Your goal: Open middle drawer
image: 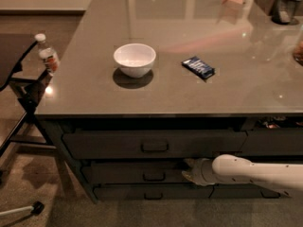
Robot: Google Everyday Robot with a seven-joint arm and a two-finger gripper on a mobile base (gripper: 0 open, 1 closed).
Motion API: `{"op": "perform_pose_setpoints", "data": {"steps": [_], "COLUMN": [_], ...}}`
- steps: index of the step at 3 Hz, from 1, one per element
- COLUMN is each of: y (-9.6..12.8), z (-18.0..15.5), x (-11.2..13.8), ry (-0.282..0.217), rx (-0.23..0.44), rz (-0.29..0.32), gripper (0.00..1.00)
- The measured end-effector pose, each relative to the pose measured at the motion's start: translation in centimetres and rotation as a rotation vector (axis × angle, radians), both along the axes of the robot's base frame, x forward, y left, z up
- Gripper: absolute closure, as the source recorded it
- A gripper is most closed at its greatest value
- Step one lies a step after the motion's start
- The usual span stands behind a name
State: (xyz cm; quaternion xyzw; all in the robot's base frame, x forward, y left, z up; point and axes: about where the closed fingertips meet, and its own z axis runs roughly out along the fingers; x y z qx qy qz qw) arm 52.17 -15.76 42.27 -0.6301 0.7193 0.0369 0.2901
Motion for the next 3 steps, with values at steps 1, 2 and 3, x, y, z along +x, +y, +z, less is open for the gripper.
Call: {"op": "perform_pose_setpoints", "data": {"steps": [1,2,3], "y": [0.0,0.0,0.01], "z": [0.27,0.27,0.27], "x": [0.0,0.0,0.0], "ry": [0.0,0.0,0.0], "rx": [0.0,0.0,0.0], "rz": [0.0,0.0,0.0], "gripper": [0.84,0.61,0.37]}}
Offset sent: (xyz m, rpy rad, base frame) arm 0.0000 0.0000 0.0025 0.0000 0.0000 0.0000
